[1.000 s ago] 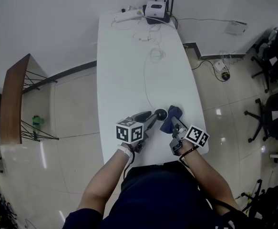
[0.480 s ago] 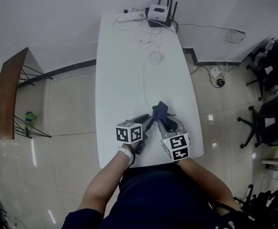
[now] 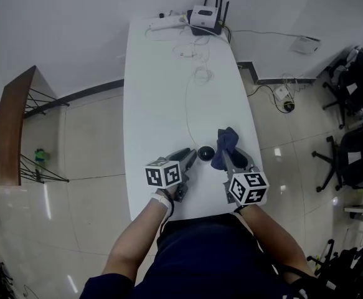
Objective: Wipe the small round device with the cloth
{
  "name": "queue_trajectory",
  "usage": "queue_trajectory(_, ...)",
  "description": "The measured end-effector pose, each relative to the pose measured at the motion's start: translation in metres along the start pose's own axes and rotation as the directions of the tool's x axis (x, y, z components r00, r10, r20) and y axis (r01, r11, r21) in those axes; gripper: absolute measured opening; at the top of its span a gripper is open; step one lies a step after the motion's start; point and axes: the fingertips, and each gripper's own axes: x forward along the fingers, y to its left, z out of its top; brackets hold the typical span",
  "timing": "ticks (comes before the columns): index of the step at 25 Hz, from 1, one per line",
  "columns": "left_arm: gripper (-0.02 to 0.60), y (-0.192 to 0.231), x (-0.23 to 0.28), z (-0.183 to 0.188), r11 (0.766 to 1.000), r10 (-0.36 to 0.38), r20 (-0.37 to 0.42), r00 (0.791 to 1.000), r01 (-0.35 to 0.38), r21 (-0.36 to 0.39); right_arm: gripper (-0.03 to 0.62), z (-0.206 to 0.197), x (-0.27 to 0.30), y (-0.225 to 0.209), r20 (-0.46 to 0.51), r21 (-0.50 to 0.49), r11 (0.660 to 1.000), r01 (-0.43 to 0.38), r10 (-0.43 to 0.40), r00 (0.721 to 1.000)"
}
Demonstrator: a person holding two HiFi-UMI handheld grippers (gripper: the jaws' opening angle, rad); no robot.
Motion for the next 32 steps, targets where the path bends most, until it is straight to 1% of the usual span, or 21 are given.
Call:
queue_trajectory(2, 0.106, -0.005, 0.001, 0.004, 0.999, 0.011, -0.004, 1.000, -0.011, 0.030, 0.077, -0.006, 0.000, -0.032, -0.014, 0.167, 0.986, 0.019, -0.017, 1.000)
queue_trajectory(3, 0.106, -0.009, 0.002, 0.004, 0.999, 0.015, -0.013, 1.000, -0.014, 0.049, 0.077, -0.014, 0.002, -0.042, -0.037, 0.230, 0.973, 0.008, 0.001, 0.999)
queue_trajectory(4, 0.106, -0.013, 0.003, 0.003, 0.998, 0.017, -0.025, 1.000, -0.015, 0.066, 0.077, -0.023, 0.006, -0.048, -0.063, 0.289, 0.957, -0.017, 0.037, 0.997)
queue_trajectory(5, 0.106, -0.017, 0.005, 0.002, 0.997, 0.019, -0.038, 0.999, -0.016, 0.080, 0.077, -0.033, 0.010, -0.052, -0.088, 0.347, 0.937, -0.048, 0.084, 0.993)
queue_trajectory(7, 0.113, -0.022, 0.007, -0.003, 0.996, 0.021, -0.061, 0.998, -0.015, 0.092, 0.077, -0.055, 0.022, -0.054, -0.135, 0.453, 0.886, -0.100, 0.179, 0.975)
queue_trajectory(8, 0.117, -0.025, 0.008, -0.005, 0.995, 0.024, -0.070, 0.997, -0.017, 0.094, 0.077, -0.065, 0.028, -0.053, -0.158, 0.500, 0.859, -0.113, 0.218, 0.963)
queue_trajectory(10, 0.118, -0.028, 0.008, -0.010, 0.995, 0.036, -0.085, 0.996, -0.028, 0.099, 0.077, -0.087, 0.038, -0.051, -0.208, 0.580, 0.807, -0.108, 0.275, 0.939)
queue_trajectory(12, 0.120, -0.030, 0.008, -0.013, 0.993, 0.053, -0.095, 0.994, -0.043, 0.108, 0.077, -0.108, 0.045, -0.049, -0.254, 0.637, 0.765, -0.093, 0.322, 0.912)
queue_trajectory(14, 0.120, -0.031, 0.009, -0.015, 0.992, 0.069, -0.100, 0.993, -0.057, 0.114, 0.078, -0.122, 0.050, -0.047, -0.284, 0.664, 0.743, -0.086, 0.357, 0.890)
queue_trajectory(15, 0.120, -0.031, 0.011, -0.017, 0.991, 0.074, -0.101, 0.992, -0.063, 0.116, 0.078, -0.126, 0.051, -0.047, -0.292, 0.671, 0.737, -0.083, 0.365, 0.884)
queue_trajectory(17, 0.120, -0.030, 0.013, -0.019, 0.991, 0.081, -0.103, 0.991, -0.069, 0.115, 0.078, -0.128, 0.053, -0.050, -0.288, 0.684, 0.725, -0.080, 0.369, 0.884)
queue_trajectory(19, 0.120, -0.029, 0.014, -0.020, 0.992, 0.080, -0.103, 0.992, -0.068, 0.110, 0.078, -0.121, 0.052, -0.051, -0.268, 0.690, 0.718, -0.092, 0.372, 0.889)
queue_trajectory(20, 0.120, -0.029, 0.015, -0.020, 0.992, 0.075, -0.100, 0.992, -0.065, 0.105, 0.078, -0.114, 0.051, -0.049, -0.253, 0.683, 0.723, -0.108, 0.372, 0.893)
queue_trajectory(22, 0.120, -0.030, 0.015, -0.020, 0.994, 0.061, -0.094, 0.994, -0.052, 0.092, 0.078, -0.090, 0.048, -0.043, -0.219, 0.642, 0.751, -0.155, 0.373, 0.902)
queue_trajectory(24, 0.119, -0.030, 0.017, -0.022, 0.996, 0.040, -0.092, 0.995, -0.033, 0.078, 0.078, -0.063, 0.044, -0.032, -0.196, 0.569, 0.796, -0.208, 0.377, 0.905)
queue_trajectory(26, 0.119, -0.028, 0.016, -0.023, 0.998, 0.029, -0.087, 0.996, -0.023, 0.066, 0.078, -0.042, 0.039, -0.016, -0.207, 0.448, 0.857, -0.254, 0.375, 0.904)
queue_trajectory(28, 0.118, -0.026, 0.013, -0.023, 0.999, 0.021, -0.075, 0.997, -0.017, 0.052, 0.078, -0.031, 0.033, 0.000, -0.249, 0.256, 0.924, -0.285, 0.348, 0.904)
queue_trajectory(29, 0.119, -0.026, 0.012, -0.022, 0.999, 0.012, -0.068, 0.998, -0.009, 0.042, 0.078, -0.029, 0.030, 0.008, -0.275, 0.140, 0.944, -0.299, 0.327, 0.904)
queue_trajectory(30, 0.118, -0.026, 0.011, -0.022, 0.999, 0.002, -0.061, 0.998, 0.000, 0.033, 0.078, -0.029, 0.027, 0.017, -0.300, 0.020, 0.950, -0.313, 0.304, 0.904)
queue_trajectory(31, 0.118, -0.027, 0.010, -0.021, 1.000, -0.007, -0.055, 0.998, 0.009, 0.025, 0.078, -0.030, 0.024, 0.025, -0.322, -0.099, 0.939, -0.330, 0.283, 0.903)
queue_trajectory(32, 0.118, -0.027, 0.009, -0.022, 1.000, -0.016, -0.052, 0.999, 0.016, 0.018, 0.078, -0.032, 0.021, 0.035, -0.339, -0.208, 0.914, -0.348, 0.266, 0.902)
